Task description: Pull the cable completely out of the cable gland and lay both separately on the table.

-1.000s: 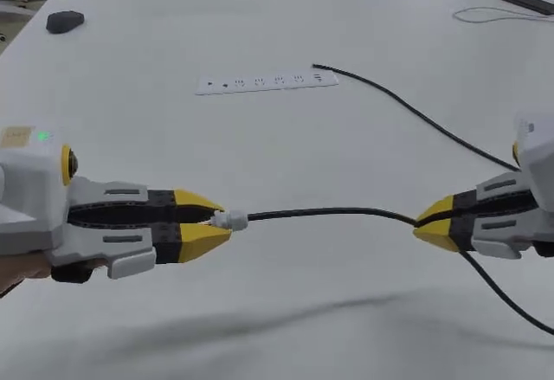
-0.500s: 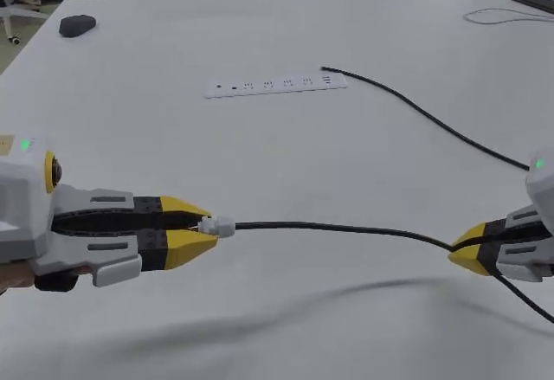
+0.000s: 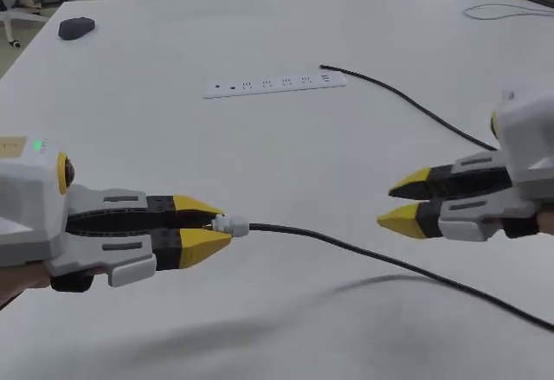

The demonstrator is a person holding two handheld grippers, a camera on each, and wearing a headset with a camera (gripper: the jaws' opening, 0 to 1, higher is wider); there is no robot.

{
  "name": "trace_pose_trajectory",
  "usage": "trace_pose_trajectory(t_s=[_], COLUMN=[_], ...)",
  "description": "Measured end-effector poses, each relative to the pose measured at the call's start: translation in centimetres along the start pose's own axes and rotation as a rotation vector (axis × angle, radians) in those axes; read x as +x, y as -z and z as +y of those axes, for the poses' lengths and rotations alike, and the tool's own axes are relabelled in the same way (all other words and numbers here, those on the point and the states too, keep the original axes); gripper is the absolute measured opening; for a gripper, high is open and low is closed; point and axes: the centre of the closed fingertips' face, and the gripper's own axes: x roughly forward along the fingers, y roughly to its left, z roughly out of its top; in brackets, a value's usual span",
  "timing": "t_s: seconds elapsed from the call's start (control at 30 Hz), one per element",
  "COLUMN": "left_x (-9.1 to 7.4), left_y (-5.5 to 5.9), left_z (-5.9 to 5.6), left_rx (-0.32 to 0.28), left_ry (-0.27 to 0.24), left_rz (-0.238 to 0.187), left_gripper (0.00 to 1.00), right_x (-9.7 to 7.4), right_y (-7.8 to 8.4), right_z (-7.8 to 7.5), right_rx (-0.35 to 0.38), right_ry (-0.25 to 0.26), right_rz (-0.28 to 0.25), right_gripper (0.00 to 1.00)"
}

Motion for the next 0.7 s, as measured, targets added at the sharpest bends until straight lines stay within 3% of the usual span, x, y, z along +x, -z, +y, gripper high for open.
trace_pose_trajectory(t_s=[0.07, 0.17, 0.23, 0.47, 0.7], left_x=[0.2, 0.4, 0.5, 0.3, 0.3], left_y=[-0.1, -0.3, -0.3, -0.3, -0.2], left_z=[-0.2, -0.6, -0.8, -0.9, -1.2], left_rx=[0.004, 0.014, 0.018, 0.025, 0.02], left_ry=[0.004, 0.016, 0.019, 0.021, 0.027], left_rz=[-0.001, -0.009, -0.006, -0.008, -0.018], left_gripper=[0.15, 0.15, 0.15, 0.15, 0.15], right_x=[1.1, 3.0, 4.1, 6.2, 6.9], right_y=[-2.4, -3.2, -2.9, -2.5, -2.7], right_z=[2.5, 5.2, 5.7, 6.9, 7.7], right_rx=[-0.078, -0.162, -0.213, -0.299, -0.297], right_ry=[-0.089, -0.187, -0.201, -0.243, -0.291], right_rz=[-0.059, -0.021, 0.023, 0.058, 0.053], right_gripper=[0.23, 0.22, 0.2, 0.14, 0.05])
